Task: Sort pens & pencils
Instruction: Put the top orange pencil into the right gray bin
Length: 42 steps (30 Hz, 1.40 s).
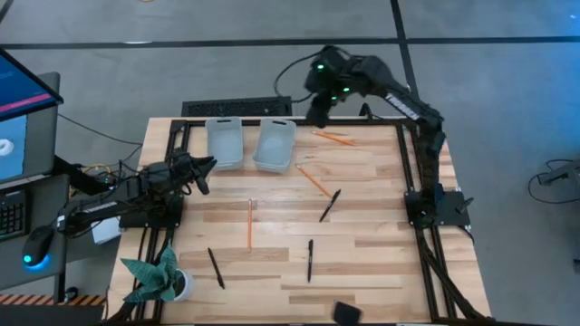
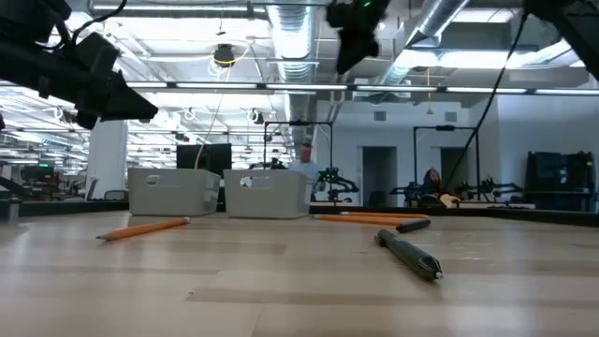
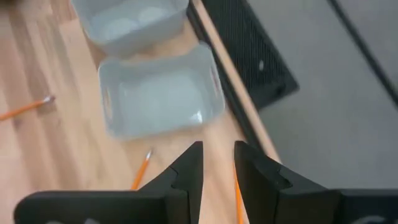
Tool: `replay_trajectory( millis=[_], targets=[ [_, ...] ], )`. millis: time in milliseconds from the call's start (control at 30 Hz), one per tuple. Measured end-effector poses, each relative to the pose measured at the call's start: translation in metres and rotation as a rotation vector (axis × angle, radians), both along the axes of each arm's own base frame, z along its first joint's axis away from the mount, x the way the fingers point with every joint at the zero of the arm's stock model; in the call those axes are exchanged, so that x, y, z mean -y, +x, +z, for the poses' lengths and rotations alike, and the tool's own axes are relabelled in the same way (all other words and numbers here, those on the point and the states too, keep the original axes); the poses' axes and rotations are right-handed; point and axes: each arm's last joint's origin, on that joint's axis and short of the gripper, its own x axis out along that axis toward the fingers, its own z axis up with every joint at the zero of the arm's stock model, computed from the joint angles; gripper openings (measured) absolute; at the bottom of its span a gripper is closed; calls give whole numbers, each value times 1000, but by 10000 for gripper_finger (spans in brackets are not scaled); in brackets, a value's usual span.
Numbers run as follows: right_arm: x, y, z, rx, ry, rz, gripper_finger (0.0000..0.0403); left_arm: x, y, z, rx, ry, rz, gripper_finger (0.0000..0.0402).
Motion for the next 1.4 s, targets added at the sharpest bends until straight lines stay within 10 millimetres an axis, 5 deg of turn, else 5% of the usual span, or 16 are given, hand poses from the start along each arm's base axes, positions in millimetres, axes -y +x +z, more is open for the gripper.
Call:
replay_trajectory(
  millis=[167,467,667,833,1067,1400],
  targets=[
    [-16,-43,21,-66,86,-80,113,0,0,-3,-14,-25,3,73],
    [-44,-71,52,131,266,-145,113,0,-2,-8,-19,-98,44,73],
    [-49,-90,62,140,189,-230,113,0,-3,-10,-37,-110,46,73],
    [-46,-93,29,17,248,-414,113,0,-3,-10,-28,-131,52,73],
    [-49,-99,-51,-219,392,-587,113,1,-4,-12,-42,-151,57,73],
    [-79,-114,-117,-105,517,-614,114,0,-4,-12,-42,-145,75,73]
  ],
)
